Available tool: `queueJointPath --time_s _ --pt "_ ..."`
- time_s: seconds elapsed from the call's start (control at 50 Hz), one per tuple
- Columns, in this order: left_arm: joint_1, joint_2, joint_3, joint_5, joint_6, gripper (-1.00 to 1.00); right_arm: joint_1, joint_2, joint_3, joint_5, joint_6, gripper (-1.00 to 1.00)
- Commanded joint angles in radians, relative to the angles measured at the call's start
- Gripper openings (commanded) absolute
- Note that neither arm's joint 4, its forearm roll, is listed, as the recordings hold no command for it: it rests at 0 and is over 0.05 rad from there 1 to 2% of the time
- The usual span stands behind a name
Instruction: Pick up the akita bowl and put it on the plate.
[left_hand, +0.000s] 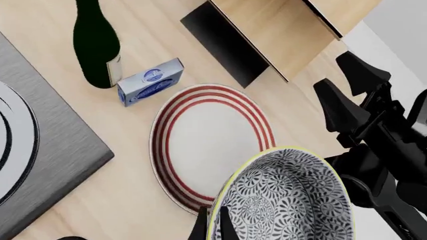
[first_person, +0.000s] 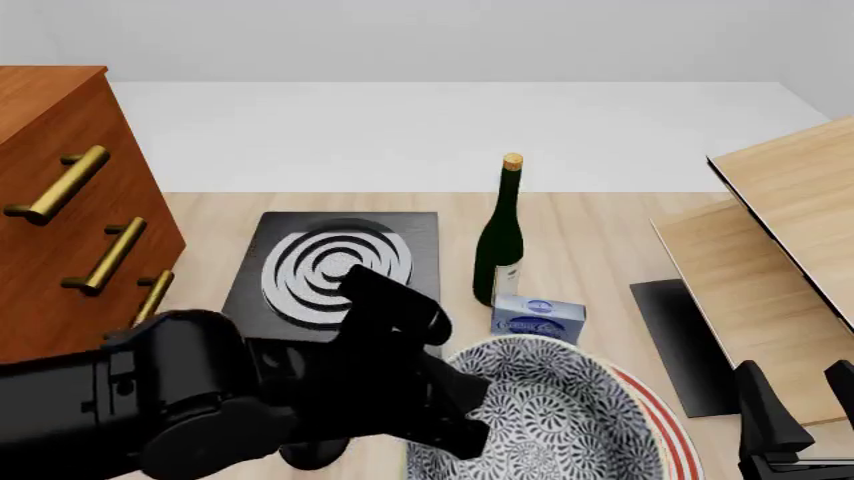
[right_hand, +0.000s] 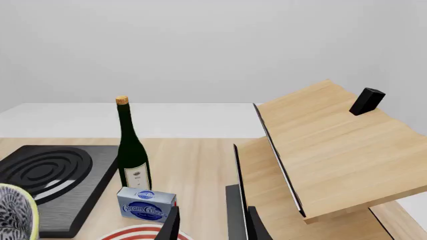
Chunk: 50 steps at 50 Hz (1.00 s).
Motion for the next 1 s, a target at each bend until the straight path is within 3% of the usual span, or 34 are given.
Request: queueJointPath --time_s 0.02,0.32,1.0 --pt "-0.048 0.086 0.001 -0.091 -0.031 -1.0 0.0 0.0 0.0 0.0 0.0 1.0" --pt "-0.054 0.153 -0.002 -0.177 -0.055 -1.0 0.0 0.001 0.0 0.0 0.0 1.0" --pt "-0.021 0.279 -0.069 -0.254 -0.021 -1.0 0.0 0.0 0.0 0.0 0.0 1.0"
